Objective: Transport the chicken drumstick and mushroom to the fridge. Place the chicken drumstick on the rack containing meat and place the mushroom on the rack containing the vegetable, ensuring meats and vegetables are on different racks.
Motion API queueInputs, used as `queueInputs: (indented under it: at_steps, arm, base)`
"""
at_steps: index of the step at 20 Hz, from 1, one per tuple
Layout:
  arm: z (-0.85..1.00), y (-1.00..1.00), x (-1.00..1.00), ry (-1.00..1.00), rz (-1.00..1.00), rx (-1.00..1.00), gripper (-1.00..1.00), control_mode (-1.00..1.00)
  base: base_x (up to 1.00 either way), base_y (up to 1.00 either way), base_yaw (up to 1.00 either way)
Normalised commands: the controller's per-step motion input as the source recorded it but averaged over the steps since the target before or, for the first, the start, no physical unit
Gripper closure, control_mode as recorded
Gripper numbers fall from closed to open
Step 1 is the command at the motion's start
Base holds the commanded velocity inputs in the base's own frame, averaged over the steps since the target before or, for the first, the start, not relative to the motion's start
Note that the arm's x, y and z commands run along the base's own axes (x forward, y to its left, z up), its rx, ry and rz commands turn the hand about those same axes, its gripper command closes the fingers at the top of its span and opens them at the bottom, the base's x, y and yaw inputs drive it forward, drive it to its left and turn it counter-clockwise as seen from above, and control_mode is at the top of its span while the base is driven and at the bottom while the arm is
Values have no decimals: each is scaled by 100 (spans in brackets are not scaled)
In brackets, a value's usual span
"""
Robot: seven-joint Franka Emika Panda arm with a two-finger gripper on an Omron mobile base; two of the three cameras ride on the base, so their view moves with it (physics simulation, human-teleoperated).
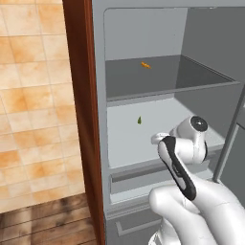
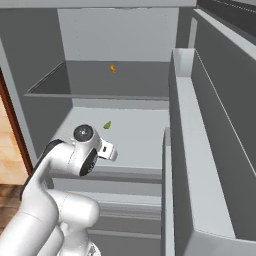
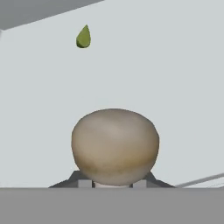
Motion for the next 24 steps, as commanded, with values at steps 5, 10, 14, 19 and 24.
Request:
queueInputs:
  at_steps: [5, 10, 14, 19, 24]
  arm:
    - [-30, 0, 11, 0, 0, 0, 100, -100]
    - [-47, 0, 2, -2, 0, 0, 100, -100]
    - [-47, 0, 8, -3, 0, 0, 100, -100]
    - [-56, 0, 30, -2, 0, 0, 100, -100]
    - [-54, 0, 46, -4, 0, 0, -100, -100]
  base:
    - [0, 0, 0]
    - [0, 0, 0]
    - [0, 0, 0]
    - [0, 0, 0]
    - [0, 0, 0]
